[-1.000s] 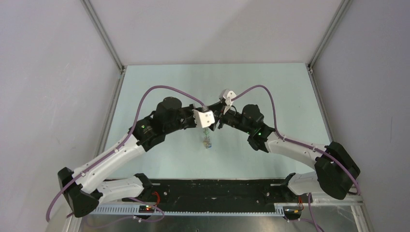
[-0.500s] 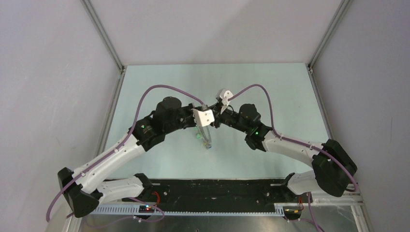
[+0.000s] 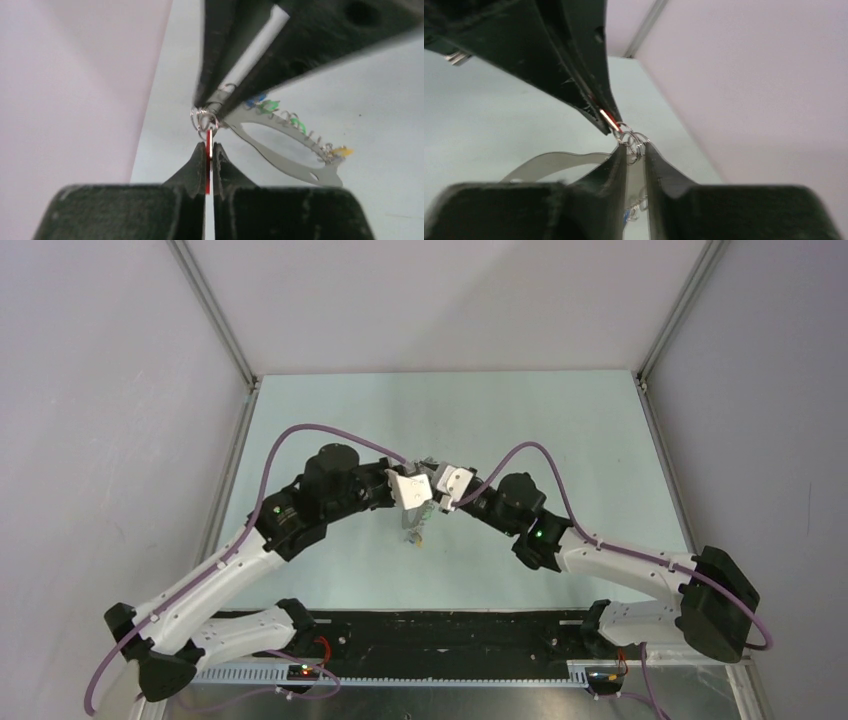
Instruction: Remove the keys from the keyring
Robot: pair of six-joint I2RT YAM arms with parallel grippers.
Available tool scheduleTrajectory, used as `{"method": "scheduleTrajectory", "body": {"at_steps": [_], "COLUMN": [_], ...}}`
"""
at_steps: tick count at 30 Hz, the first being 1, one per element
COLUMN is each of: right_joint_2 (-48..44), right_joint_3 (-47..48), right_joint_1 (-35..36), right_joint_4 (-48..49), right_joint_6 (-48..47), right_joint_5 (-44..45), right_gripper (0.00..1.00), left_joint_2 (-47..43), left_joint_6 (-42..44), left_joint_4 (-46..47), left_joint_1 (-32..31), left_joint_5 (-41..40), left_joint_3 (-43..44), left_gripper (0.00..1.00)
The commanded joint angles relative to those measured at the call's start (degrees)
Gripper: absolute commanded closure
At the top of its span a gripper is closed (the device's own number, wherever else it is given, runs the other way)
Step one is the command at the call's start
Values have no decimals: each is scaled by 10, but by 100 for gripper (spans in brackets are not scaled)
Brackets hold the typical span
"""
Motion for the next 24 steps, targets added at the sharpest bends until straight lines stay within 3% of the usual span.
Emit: {"method": "scheduleTrajectory", "body": {"at_steps": [1,9,13,18,24], "right_joint_2": [11,-1,-17,-44,-52], "right_joint_3": [-27,-35,-39,-59,-63], "right_joint_1": [53,42,14,-77,-161], "right_joint_4": [-5,-22,-8,48,86], "right_joint_6": [-193,-148,-73,82,189], "right_joint_5": [-11,-103,-160,-277,-369], "right_gripper": [76,69,61,58,60], "left_joint_2": [19,21,19,10,-2], "left_joint_6": [-37,-44,-42,-22,7], "left_joint_4": [57,57,57,56,56], "left_joint_1": [4,8,9,9,9], "left_joint_5": [-24,-14,-8,7,33], "left_joint_3": [33,36,35,27,14], "left_gripper": [100,100,100,100,100]}}
